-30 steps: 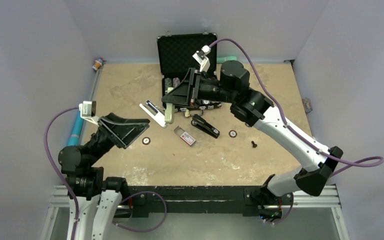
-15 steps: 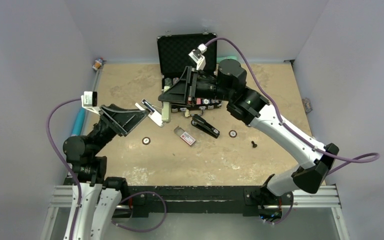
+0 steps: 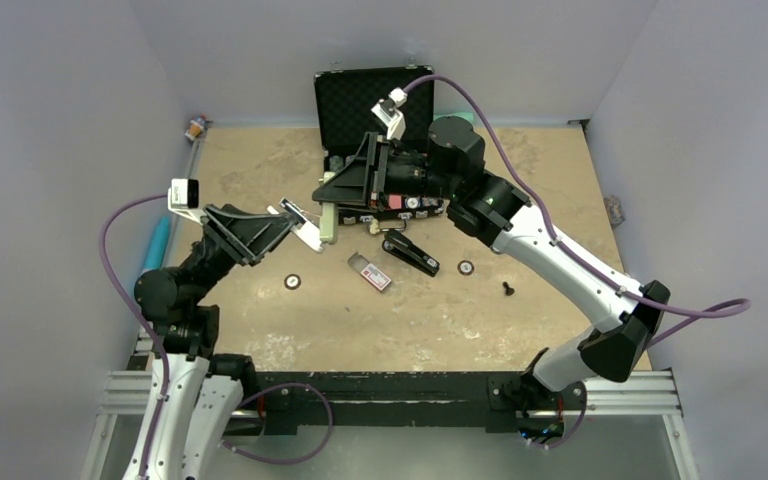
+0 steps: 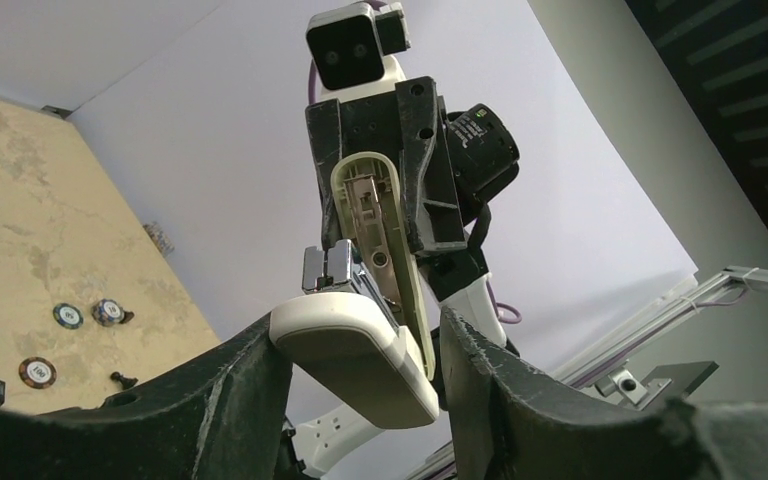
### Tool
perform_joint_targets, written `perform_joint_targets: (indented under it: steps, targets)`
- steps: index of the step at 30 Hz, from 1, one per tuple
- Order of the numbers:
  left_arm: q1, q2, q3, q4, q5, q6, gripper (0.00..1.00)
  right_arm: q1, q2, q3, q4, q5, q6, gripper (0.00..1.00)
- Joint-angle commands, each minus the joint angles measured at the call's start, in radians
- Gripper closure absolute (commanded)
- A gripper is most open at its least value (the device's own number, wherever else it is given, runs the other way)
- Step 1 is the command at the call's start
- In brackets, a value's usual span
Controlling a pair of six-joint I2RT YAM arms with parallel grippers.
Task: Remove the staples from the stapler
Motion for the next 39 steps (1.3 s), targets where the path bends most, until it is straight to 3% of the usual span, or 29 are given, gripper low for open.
perform_joint_targets:
  steps: [1, 4, 8, 11, 12, 13, 14, 15, 16, 19, 24, 27, 33, 39]
  targets:
    - [0.003, 0.011, -0.007, 0.093, -0.013, -0.022, 0.44, 0.000, -0.008, 0.040, 0.081, -0.031, 0.006, 1.00]
    - [0.002, 0.013, -0.009, 0.095, -0.013, -0.024, 0.57, -0.001, -0.007, 0.037, 0.084, -0.031, 0.006, 1.00]
    - [0.003, 0.011, -0.009, 0.078, -0.014, -0.026, 0.96, 0.000, -0.012, 0.022, 0.090, -0.027, 0.005, 1.00]
    - [0.002, -0.007, -0.004, 0.033, -0.024, -0.014, 1.00, 0.000, -0.009, 0.020, 0.093, -0.040, -0.002, 0.98]
    - [0.003, -0.014, -0.001, 0.012, -0.023, -0.009, 1.00, 0.000, -0.007, 0.023, 0.084, -0.042, -0.011, 0.86]
    - [0.002, -0.022, 0.004, -0.010, -0.023, -0.002, 1.00, -0.001, -0.005, 0.030, 0.068, -0.042, -0.023, 0.62]
    - [0.002, -0.029, 0.008, -0.036, -0.020, 0.008, 1.00, 0.000, -0.004, 0.037, 0.046, -0.045, -0.040, 0.23]
    - [0.003, -0.037, 0.015, -0.068, -0.016, 0.020, 1.00, -0.002, -0.003, 0.048, 0.010, -0.038, -0.077, 0.04]
    - [0.003, -0.045, 0.024, -0.107, -0.011, 0.037, 1.00, -0.005, -0.004, 0.064, -0.033, -0.023, -0.112, 0.02]
    - [0.002, -0.069, 0.078, -0.314, 0.007, 0.131, 1.00, -0.016, -0.010, 0.104, -0.217, 0.062, -0.230, 0.01]
    - [0.002, -0.039, 0.311, -1.021, -0.041, 0.482, 1.00, -0.023, -0.056, 0.057, -0.377, 0.187, -0.374, 0.01]
    - [0.003, -0.008, 0.388, -1.264, -0.104, 0.646, 1.00, -0.024, -0.081, 0.015, -0.443, 0.251, -0.427, 0.01]
    - [0.002, 0.014, 0.392, -1.465, -0.206, 0.786, 1.00, -0.023, -0.090, -0.046, -0.454, 0.262, -0.443, 0.06]
    - [0.002, 0.039, 0.359, -1.522, -0.250, 0.862, 1.00, -0.022, -0.065, -0.072, -0.405, 0.193, -0.410, 0.24]
